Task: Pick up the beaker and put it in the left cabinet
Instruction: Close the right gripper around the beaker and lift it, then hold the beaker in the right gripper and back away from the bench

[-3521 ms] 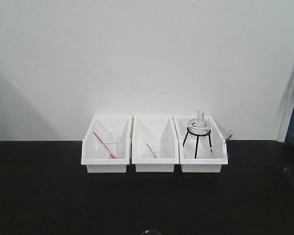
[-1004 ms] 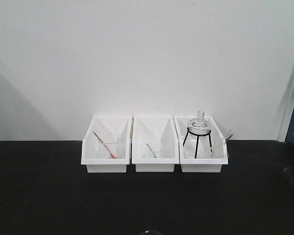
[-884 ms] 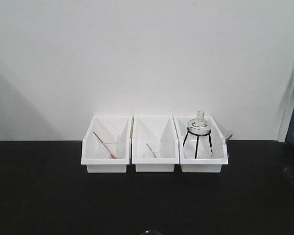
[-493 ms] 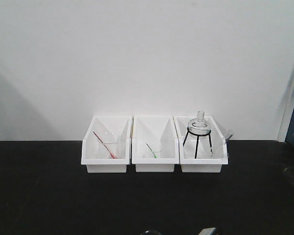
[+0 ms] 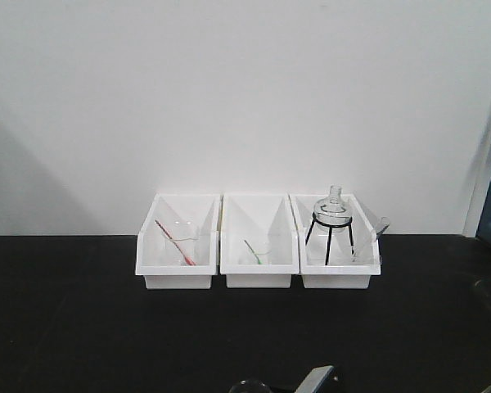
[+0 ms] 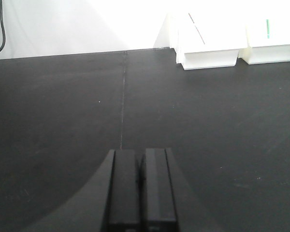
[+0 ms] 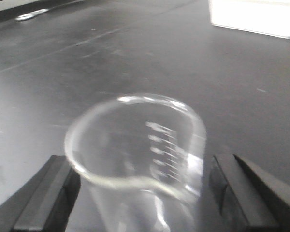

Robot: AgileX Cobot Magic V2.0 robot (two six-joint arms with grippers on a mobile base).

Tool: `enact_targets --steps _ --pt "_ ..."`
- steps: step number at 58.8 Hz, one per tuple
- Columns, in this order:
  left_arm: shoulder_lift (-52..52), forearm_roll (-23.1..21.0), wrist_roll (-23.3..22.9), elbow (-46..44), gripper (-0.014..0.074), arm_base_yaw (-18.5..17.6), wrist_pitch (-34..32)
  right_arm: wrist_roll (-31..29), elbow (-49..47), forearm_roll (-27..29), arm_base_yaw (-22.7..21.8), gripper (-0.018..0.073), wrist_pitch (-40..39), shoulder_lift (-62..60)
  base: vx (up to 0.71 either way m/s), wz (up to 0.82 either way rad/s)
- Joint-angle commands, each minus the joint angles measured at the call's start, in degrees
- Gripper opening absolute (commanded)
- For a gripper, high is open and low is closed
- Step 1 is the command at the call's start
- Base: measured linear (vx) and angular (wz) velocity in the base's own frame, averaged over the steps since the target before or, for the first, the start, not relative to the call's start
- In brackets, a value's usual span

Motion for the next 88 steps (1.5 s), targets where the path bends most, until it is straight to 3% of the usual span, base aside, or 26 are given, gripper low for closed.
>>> enact_targets --steps 1,9,15,29,40,53,75,88 --pt "-0.5 0.0 -0.2 -0.7 0.0004 0.0 -4.7 -0.6 -2.3 1.2 1.5 0.0587 -11.9 -2.0 0.0 0.0" --pt "-0.5 0.0 -0.2 -0.7 0.0004 0.0 -4.7 -0.6 -3.7 5.1 3.3 0.0558 -11.9 -0.9 0.0 0.0" --pt "-0.5 0.0 -0.2 -0.7 0.0004 0.0 -4.7 -0.6 -3.6 8.2 3.7 0.0456 -11.4 -0.8 0.0 0.0" --pt "-0.5 0.0 -0.2 -0.7 0.0004 0.0 -4.7 -0.6 -3.6 9.1 3.7 -0.0015 -11.5 -1.0 0.0 0.0" --pt "-0.5 0.0 -0.2 -0.7 0.0004 0.0 -4.7 5.0 -2.8 8.8 3.7 -0.0004 -5.7 -6.8 0.0 0.0" --pt "-0.5 0.0 -0.2 -0.7 0.0004 0.0 -4.7 10.6 -2.0 8.7 3.6 -0.0004 22.3 -26.0 0.0 0.0" --pt "-0.5 0.0 -0.2 -0.7 0.0004 0.0 -4.7 11.7 -2.0 7.9 3.6 -0.0004 66.7 -61.8 0.0 0.0" --pt "-0.5 0.0 -0.2 -0.7 0.0004 0.0 -4.7 11.8 4.7 8.2 3.6 -0.0004 76.9 -79.8 0.0 0.0"
